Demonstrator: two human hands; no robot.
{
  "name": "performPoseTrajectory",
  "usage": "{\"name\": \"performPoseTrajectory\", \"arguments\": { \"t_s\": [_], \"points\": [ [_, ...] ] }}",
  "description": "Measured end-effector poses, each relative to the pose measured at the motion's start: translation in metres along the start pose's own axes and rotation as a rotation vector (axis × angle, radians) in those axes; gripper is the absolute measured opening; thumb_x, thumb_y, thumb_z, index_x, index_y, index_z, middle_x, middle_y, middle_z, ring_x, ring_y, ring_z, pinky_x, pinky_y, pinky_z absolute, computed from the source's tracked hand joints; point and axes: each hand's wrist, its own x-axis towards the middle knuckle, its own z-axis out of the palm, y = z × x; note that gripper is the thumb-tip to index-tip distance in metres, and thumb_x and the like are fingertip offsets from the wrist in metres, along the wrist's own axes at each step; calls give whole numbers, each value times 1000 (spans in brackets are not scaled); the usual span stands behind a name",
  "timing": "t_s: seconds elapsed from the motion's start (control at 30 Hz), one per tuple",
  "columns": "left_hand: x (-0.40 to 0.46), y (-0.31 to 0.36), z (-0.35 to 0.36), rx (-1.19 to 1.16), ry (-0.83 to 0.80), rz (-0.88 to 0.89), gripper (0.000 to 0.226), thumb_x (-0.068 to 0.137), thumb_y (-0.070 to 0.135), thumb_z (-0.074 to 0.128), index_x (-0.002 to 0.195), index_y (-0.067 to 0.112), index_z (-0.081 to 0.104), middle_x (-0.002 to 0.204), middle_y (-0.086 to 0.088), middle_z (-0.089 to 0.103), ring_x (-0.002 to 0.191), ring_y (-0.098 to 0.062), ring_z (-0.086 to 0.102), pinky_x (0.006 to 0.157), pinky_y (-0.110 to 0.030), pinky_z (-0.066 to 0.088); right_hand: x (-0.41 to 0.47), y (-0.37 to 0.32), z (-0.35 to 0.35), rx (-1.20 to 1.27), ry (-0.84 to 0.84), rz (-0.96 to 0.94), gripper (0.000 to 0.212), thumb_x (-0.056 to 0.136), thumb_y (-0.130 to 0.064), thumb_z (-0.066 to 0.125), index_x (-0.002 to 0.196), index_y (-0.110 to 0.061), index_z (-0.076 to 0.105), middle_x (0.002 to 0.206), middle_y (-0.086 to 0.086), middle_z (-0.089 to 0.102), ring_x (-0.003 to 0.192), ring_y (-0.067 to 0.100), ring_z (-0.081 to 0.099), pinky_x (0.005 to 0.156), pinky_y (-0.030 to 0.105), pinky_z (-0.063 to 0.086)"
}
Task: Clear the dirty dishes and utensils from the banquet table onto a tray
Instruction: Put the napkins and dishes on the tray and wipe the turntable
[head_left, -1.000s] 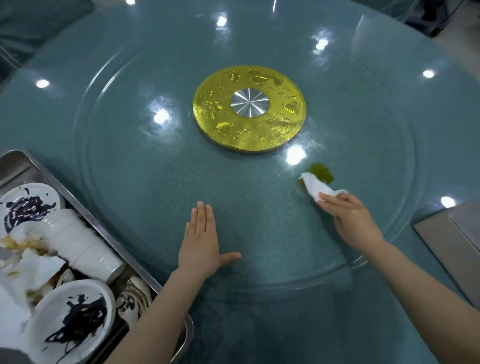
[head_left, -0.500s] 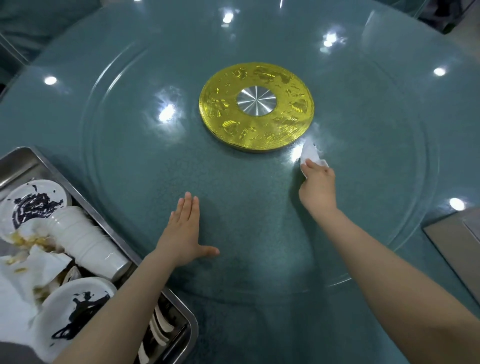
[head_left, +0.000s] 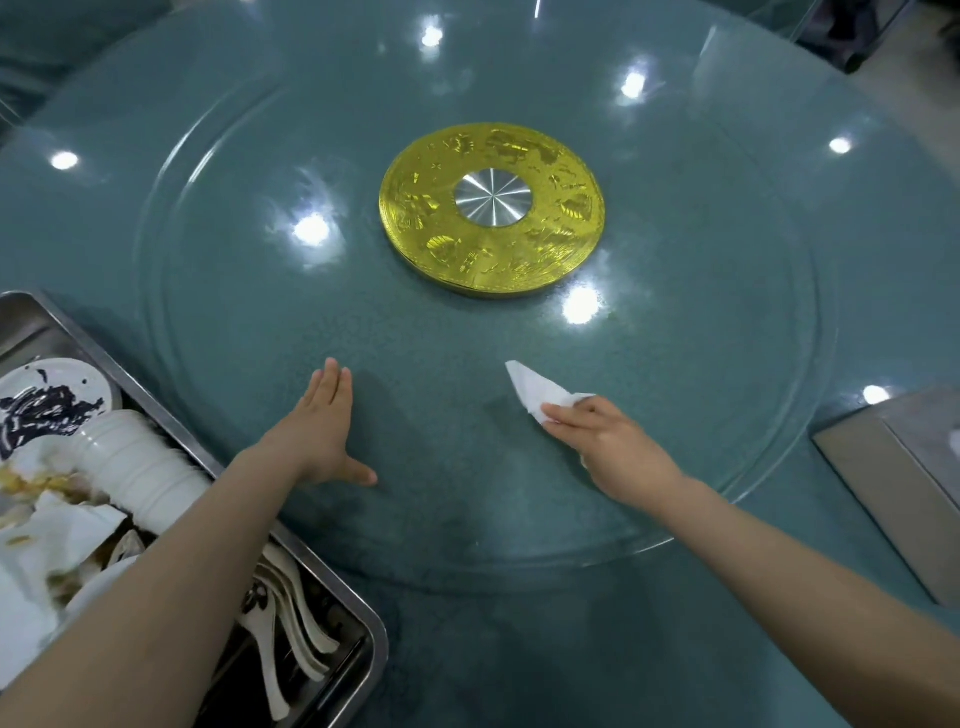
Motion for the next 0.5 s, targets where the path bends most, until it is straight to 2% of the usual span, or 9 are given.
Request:
{"name": "performPoseTrajectory", "arguments": {
  "t_s": [0.1, 0.17, 0.23, 0.3, 0.37, 0.5],
  "points": [
    [2, -2, -4, 28, -19, -2, 138, 67, 51, 79, 143, 5, -27, 151, -10, -36, 142, -24, -25, 119, -38, 3, -20, 36, -8, -81, 3, 141, 62, 37, 22, 73, 94, -2, 74, 103, 11, 72, 77, 34, 67, 76, 33, 55],
    [3, -2, -8, 46, -23, -5, 138, 67, 50, 79, 143, 2, -26, 151, -13, -35, 143, -26, -24, 119, -38, 3, -25, 59, -13, -91, 21, 308, 57, 39, 24, 74, 92, 1, 74, 102, 16, 71, 78, 36, 69, 85, 33, 48],
    [4, -1, -10, 60, -20, -5, 138, 67, 50, 79, 143, 0, -25, 151, -15, -34, 143, -27, -22, 119, -37, 5, -18, 75, -12, -47, 2, 492, 50, 51, 25, 66, 96, 4, 72, 111, 20, 67, 92, 38, 67, 91, 36, 43],
    [4, 0, -10, 70, -22, -8, 138, 67, 50, 79, 143, 0, -25, 151, -16, -34, 143, -28, -21, 118, -37, 6, 4, 80, -7, -20, 5, 643, 49, 67, 20, 53, 111, 3, 66, 129, 18, 58, 116, 35, 55, 102, 35, 34],
    [4, 1, -10, 70, -30, -9, 138, 67, 50, 79, 142, 0, -26, 150, -15, -36, 143, -27, -22, 117, -37, 6, 35, 78, -1, -15, 35, 700, 51, 75, 13, 45, 123, -2, 58, 140, 12, 49, 132, 27, 41, 108, 28, 22],
    [6, 3, -10, 67, -45, -17, 139, 68, 49, 79, 142, 0, -28, 149, -14, -38, 143, -27, -24, 119, -39, 7, 103, 56, 5, 35, 57, 667, 48, 76, 7, 46, 122, -4, 57, 143, 9, 46, 134, 22, 37, 105, 26, 18]
  ]
}}
